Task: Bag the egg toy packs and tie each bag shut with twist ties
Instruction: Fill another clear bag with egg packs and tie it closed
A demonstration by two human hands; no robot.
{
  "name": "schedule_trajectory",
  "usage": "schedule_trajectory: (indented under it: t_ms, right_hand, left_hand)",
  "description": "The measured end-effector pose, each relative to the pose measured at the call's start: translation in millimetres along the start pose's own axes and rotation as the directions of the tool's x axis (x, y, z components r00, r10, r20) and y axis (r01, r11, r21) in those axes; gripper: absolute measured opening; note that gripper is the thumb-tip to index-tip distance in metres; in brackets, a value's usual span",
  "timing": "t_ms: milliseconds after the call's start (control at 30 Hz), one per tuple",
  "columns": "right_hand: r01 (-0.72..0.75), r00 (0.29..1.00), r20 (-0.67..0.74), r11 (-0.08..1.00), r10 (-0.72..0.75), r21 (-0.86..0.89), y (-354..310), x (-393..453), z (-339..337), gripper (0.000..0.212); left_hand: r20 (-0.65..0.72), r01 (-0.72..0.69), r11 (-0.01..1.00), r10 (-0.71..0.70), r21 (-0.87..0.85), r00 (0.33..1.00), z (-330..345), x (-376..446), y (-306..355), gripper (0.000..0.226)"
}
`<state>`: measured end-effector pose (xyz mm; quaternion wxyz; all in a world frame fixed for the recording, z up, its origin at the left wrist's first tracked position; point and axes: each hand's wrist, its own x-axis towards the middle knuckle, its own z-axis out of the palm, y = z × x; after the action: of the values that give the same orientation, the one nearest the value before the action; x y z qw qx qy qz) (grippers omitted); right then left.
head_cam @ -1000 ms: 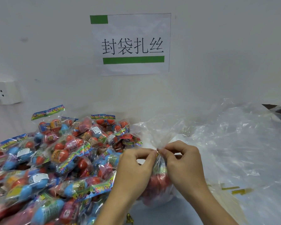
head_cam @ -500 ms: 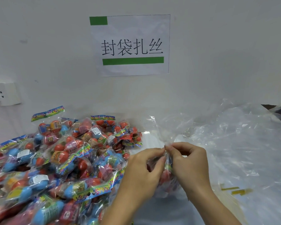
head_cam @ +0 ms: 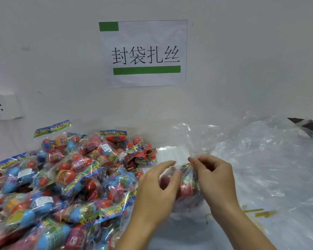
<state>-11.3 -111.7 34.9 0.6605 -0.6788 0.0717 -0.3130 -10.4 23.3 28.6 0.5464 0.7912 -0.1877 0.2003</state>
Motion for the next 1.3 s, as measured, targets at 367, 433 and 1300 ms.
schedule_trajectory:
  t_ms: [367, 433, 1300]
  right_hand:
    - [-0.068, 0.997, 0.053, 0.913, 0.051, 0.403, -14.9, 15.8, -23.9, 0.038]
    - [-0.073, 0.994, 0.105, 0.898, 0.03, 0.434, -18.5, 14.4, -23.6, 0.036]
    - [-0.308, 0.886, 0.385, 0.949, 0.258, 0.074, -32.6, 25.8, -75.6, 0.044]
  left_hand:
    - [0.445, 0.743, 0.405, -0.612, -0.534, 0.654, -13.0, 3.5, 8.3, 0.056]
    - [0.678, 0.816, 0.273, -0.456, -0.51, 0.576, -14.3, 0.1, 13.0, 0.063]
    - [0.172, 0.274, 0.629, -0.219, -0.728, 0.96, 25.7, 4.4, 6.2, 0.03]
